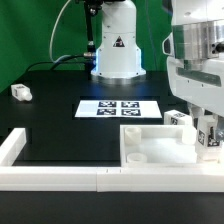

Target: Assemble one leg

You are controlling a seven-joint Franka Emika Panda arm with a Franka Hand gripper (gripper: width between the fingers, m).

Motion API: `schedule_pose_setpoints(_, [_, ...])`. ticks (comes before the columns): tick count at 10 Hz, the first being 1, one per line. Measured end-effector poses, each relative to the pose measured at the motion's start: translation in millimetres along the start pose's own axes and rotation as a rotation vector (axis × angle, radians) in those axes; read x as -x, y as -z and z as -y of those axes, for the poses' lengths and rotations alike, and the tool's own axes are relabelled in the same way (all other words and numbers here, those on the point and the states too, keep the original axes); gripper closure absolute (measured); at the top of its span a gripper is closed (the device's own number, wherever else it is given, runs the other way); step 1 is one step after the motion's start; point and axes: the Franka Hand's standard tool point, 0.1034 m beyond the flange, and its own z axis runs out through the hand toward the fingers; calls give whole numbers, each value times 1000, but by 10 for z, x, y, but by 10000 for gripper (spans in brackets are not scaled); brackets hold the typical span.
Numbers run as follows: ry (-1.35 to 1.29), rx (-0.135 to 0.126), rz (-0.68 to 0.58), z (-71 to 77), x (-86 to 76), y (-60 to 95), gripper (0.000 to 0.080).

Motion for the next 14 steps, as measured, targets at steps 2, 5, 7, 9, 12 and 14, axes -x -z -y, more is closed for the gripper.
schedule_pose_setpoints(2, [412,18,-14,-11,45,-18,198])
schedule_pose_setpoints(5, [681,29,-15,-18,76,-31,152])
schedule_pose_setpoints(7, [884,38,-22,-19,49,-26,151])
schedule_pose_setpoints(9, [1215,54,-28,-2,7,-37,151])
schedule_pose_setpoints(12, [1156,53,-30,-3,3,-36,314])
schedule_pose_setpoints(14, [1016,49,-32,-4,3,-36,514])
